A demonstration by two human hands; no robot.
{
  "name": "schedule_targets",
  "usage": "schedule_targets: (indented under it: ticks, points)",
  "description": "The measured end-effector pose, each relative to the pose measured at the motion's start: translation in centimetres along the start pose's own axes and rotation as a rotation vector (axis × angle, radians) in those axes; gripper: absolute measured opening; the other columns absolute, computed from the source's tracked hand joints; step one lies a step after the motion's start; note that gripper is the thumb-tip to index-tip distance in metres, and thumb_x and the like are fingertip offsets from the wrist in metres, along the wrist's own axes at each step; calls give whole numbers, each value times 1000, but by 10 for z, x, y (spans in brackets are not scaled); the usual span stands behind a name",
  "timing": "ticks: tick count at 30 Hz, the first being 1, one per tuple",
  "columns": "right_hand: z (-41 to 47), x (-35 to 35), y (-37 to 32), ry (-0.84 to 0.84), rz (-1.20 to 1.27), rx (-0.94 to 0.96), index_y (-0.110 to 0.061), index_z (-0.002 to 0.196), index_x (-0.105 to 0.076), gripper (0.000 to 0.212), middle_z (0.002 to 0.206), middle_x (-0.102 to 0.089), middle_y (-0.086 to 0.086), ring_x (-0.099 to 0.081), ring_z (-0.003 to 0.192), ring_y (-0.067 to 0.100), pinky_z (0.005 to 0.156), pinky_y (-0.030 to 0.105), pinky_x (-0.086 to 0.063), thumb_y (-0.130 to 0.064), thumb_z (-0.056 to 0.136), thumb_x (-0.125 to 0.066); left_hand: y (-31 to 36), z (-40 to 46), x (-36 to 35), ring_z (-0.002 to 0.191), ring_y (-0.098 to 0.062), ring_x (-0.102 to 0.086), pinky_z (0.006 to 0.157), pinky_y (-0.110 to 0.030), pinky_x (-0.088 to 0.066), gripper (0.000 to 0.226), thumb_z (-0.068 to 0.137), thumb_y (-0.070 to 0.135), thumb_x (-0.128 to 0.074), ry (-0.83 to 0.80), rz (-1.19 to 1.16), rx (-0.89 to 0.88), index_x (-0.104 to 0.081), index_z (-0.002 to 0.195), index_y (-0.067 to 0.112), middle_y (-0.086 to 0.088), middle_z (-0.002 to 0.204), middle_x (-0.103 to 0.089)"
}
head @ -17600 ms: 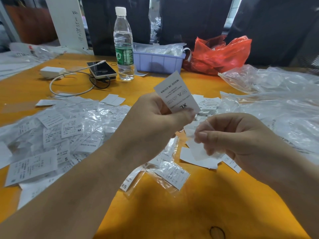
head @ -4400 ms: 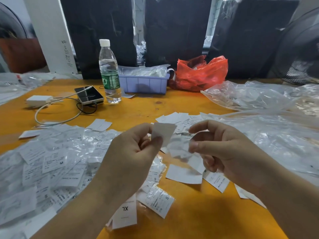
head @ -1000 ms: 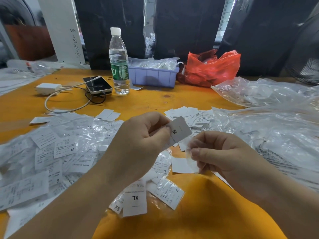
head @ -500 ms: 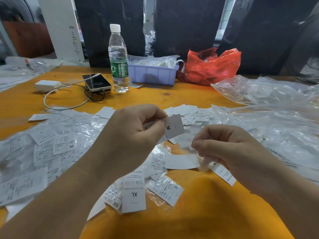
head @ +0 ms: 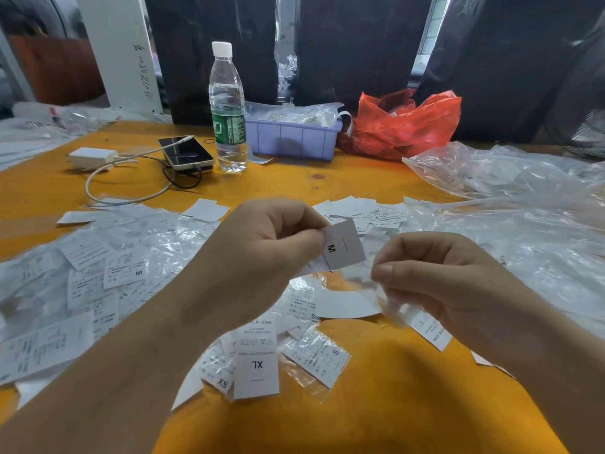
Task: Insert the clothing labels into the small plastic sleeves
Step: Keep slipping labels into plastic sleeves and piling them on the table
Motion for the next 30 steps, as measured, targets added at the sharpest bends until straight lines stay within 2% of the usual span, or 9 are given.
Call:
schedule_targets:
  ticks: [2,6,12,16,19,21,24,27,30]
  points:
    - [0,0,-1,-12,7,10,-12,73,-73,9,67,-61,7,-57,62,18,60,20,-49,-20,73,-68,0,0,-3,54,4,-56,47,-9,-41,16,82,32,-57,-56,-31,26,-73,82,31,18,71,-69]
    - [0,-1,-2,-31,-2,12,-13,72,-73,9,66,-61,6,-57,63,17,61,23,-48,-21,73,-67,-5,-1,-7,49,-4,-47,48,-16,-43,18,92,22,-61,-131,-68,85,-74,84,30,12,71,-70]
    - [0,-1,-4,-31,-49,22,-13,73,-72,11,66,-62,6,-58,64,21,66,33,-45,-22,73,-68,-9,-2,-13,50,-3,-47,49,-16,-41,14,83,30,-60,-223,-90,122,-74,84,28,10,74,-71]
    - [0,-1,-4,-18,-67,21,-16,72,-72,12,65,-63,5,-61,85,48,69,38,-43,-28,70,-72,-8,-3,-17,54,4,-55,48,-8,-38,22,75,31,-57,-261,-115,109,-74,84,22,11,69,-70]
    - [0,-1,-4,-30,-62,28,-16,73,-73,10,65,-62,4,-60,72,34,70,38,-45,-26,71,-72,-8,-3,-18,57,4,-56,50,-9,-40,22,75,32,-57,-282,-114,107,-74,85,23,8,71,-70]
    - [0,-2,-4,-39,-53,31,-14,74,-73,8,66,-62,6,-57,66,22,69,35,-46,-22,73,-70,-7,-3,-20,61,-5,-56,54,-15,-41,22,76,33,-57,-310,-101,102,-74,86,24,5,74,-72]
    - [-1,-5,-5,-54,-36,27,-13,72,-72,8,65,-62,7,-57,66,22,64,26,-46,-21,72,-70,-7,-3,-22,67,-25,-54,59,-27,-42,22,76,36,-57,-323,-72,94,-74,87,28,4,78,-72]
    - [-1,-8,-4,-67,-32,15,-6,70,-69,12,65,-60,11,-56,68,28,58,21,-44,-18,71,-70,-7,-3,-24,66,-12,-56,56,-20,-42,21,76,37,-57,-335,-74,84,-74,85,29,7,73,-70]
    - [-2,-11,-2,-74,-36,4,3,73,-66,20,65,-58,13,-53,64,21,57,19,-45,-16,72,-69,-7,-2,-26,73,-27,-59,63,-32,-43,20,75,34,-59,-343,-98,89,-74,85,26,-3,77,-69]
Point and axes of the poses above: each hand's wrist, its own z-axis towards the middle knuckle, its own x-axis out of the back of the hand, y = z × x, the point moved 6 cm from there along z, towards the middle knuckle
